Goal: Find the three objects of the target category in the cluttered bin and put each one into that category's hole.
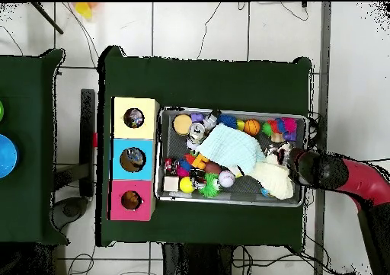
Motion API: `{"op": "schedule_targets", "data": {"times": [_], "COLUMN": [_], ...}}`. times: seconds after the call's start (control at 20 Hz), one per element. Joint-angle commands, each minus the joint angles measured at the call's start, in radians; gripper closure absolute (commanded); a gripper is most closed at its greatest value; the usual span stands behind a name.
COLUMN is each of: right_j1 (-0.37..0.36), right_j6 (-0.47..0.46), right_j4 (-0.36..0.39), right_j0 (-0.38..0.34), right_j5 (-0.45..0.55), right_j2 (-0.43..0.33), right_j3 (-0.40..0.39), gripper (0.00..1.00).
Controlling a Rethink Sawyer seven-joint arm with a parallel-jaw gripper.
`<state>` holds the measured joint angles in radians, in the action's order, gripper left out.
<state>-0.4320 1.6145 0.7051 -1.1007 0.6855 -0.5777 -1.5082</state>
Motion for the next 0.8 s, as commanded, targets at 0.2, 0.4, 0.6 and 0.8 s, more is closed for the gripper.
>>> {"op": "schedule_targets", "data": {"times": [0.2, 0.4, 0.6, 0.8], "right_j1": [0.050, 0.030, 0.011, 0.003], "right_j6": [-0.291, -0.290, -0.297, -0.308], "right_j4": [0.086, 0.084, 0.080, 0.074], "right_j0": [-0.040, -0.045, -0.049, -0.063], "right_j5": [0.006, 0.012, 0.029, 0.045], "right_j2": [-0.021, -0.024, -0.025, -0.025], "right_j3": [0.049, 0.038, 0.041, 0.045], "gripper": [0.00, 0.00, 0.00, 0.00]}}
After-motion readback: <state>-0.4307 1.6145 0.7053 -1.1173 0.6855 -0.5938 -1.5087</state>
